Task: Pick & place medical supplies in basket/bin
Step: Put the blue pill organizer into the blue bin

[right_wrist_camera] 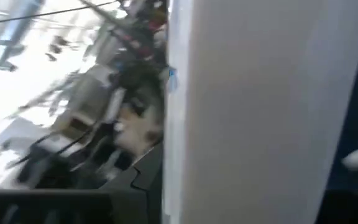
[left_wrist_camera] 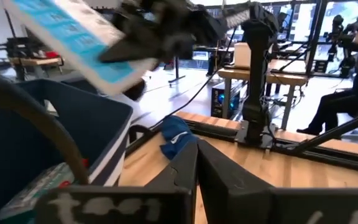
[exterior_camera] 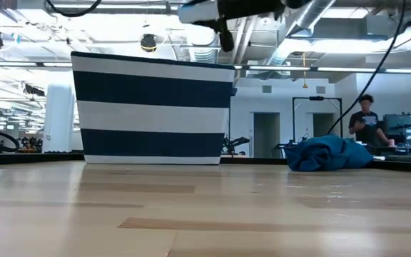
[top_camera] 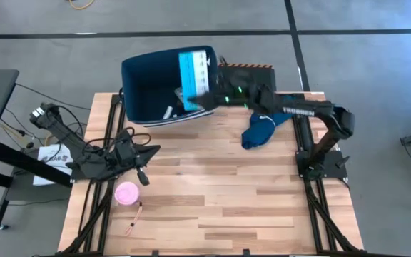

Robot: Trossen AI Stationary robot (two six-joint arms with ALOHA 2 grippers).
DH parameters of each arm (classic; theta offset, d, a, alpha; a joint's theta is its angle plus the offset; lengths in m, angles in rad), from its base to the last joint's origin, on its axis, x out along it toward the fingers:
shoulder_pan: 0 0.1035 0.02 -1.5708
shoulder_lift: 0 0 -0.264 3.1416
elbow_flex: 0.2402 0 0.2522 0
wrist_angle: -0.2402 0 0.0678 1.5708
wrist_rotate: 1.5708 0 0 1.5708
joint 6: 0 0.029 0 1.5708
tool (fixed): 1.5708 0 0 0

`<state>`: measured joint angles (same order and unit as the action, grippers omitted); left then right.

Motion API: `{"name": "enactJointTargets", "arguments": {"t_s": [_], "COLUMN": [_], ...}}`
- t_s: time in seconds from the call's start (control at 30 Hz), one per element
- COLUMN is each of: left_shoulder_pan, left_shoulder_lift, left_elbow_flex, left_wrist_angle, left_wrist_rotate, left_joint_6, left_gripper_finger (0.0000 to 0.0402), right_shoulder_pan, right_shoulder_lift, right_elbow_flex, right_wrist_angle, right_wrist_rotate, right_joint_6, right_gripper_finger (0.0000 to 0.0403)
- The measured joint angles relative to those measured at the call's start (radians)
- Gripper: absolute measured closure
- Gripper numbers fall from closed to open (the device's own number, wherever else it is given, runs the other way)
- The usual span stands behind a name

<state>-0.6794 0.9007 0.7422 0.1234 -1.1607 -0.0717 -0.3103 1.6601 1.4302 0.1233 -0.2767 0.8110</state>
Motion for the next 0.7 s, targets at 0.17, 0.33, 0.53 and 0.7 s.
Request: {"name": "enactJointTargets", "arguments": {"t_s": [0.17, 0.33, 0.53, 0.7], "left_shoulder_pan": [0.017, 0.017, 0.017, 0.017], "left_shoulder_lift": [0.001, 0.000, 0.001, 0.001], "left_elbow_flex": [0.000, 0.000, 0.000, 0.000], "left_wrist_angle": [0.000, 0.002, -0.008, -0.008], "left_wrist_rotate": [0.012, 0.012, 0.013, 0.013], "left_joint_6": [0.036, 0.069, 0.073, 0.100], "left_gripper_finger": [0.0401, 0.0401, 0.0401, 0.0401], "right_shoulder_pan": [-0.074, -0.111, -0.136, -0.138], "right_shoulder_lift": [0.144, 0.345, 0.576, 0.717], "right_elbow_flex": [0.265, 0.488, 0.730, 0.876], "right_wrist_angle": [-0.359, -0.471, -0.616, -0.737], "right_wrist_rotate": [0.067, 0.075, 0.035, 0.010], "right_joint_6": [-0.174, -0.214, -0.218, -0.219], "right_gripper_finger": [0.0245, 0.0254, 0.0259, 0.0249]}}
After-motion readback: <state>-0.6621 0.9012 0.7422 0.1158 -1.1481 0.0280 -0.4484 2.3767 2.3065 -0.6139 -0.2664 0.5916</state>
